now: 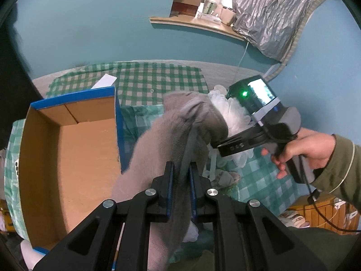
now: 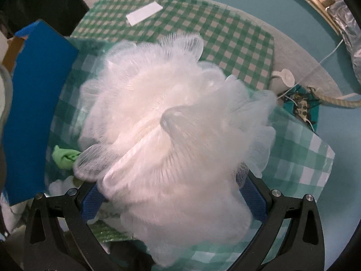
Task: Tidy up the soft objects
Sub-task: 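Close the right tool on the white mesh bath puff and lift it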
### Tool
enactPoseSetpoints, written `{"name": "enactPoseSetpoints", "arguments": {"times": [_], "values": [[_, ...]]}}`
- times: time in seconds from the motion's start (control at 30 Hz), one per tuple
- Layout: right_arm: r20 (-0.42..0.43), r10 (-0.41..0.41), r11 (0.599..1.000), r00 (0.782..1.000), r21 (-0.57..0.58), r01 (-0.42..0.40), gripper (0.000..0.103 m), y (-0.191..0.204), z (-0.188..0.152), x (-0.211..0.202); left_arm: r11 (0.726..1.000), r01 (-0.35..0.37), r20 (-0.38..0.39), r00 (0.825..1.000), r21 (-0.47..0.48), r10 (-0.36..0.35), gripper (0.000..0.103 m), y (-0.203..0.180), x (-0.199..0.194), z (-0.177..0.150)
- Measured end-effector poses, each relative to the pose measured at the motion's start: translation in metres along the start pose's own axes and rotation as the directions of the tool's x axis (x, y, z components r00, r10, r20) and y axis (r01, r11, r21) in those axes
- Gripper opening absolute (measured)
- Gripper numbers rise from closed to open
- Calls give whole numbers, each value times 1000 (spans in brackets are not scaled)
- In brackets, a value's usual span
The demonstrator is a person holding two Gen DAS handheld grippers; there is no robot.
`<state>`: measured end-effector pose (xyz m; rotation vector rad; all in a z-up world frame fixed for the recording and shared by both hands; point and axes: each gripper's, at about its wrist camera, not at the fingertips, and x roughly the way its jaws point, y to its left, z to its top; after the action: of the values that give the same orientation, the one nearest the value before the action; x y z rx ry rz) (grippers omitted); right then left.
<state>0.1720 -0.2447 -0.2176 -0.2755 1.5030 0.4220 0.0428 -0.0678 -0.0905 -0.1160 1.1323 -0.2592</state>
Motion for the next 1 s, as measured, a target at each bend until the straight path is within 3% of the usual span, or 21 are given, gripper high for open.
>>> {"name": "enactPoseSetpoints", "arguments": {"times": [0.2, 0.33, 0.5, 0.53, 0.57, 0.63, 0.67, 0.83, 1.0], "values": [[-39, -30, 999, 999, -18, 29, 100, 2, 1, 24, 1000, -1, 2, 1000, 5, 1, 11, 0, -1, 2], [-26, -29, 998, 999, -60, 28, 80, 6, -4, 23, 1000, 6, 2, 1000, 0, -6, 11, 0, -1, 4], [9, -10, 997, 1000, -77, 11, 66, 4, -15, 13, 999, 31, -77, 997, 13, -30, 15, -6, 14, 2], [15, -2, 998, 1000, -70, 3, 64, 1, -16, 11, 999, 26, -93, 995, 22, -24, 21, -8, 18, 1], [23, 10, 998, 1000, -60, -8, 63, -1, -18, 8, 999, 20, -104, 994, 25, -17, 40, -10, 20, 0], [32, 24, 999, 999, -49, -22, 60, -5, -21, 5, 999, 32, -130, 991, 19, -29, 66, -12, 28, -3], [39, 30, 999, 999, -45, -28, 59, -6, -25, 3, 999, 35, -132, 991, 18, -33, 72, -13, 30, -4], [62, 46, 998, 997, -34, -44, 55, -3, -38, -7, 998, 23, -180, 984, 54, -13, 85, -22, 50, -4], [83, 62, 998, 995, -21, -60, 53, -5, -57, -21, 995, -4, -221, 975, 102, 27, 85, -30, 71, -2]]}}
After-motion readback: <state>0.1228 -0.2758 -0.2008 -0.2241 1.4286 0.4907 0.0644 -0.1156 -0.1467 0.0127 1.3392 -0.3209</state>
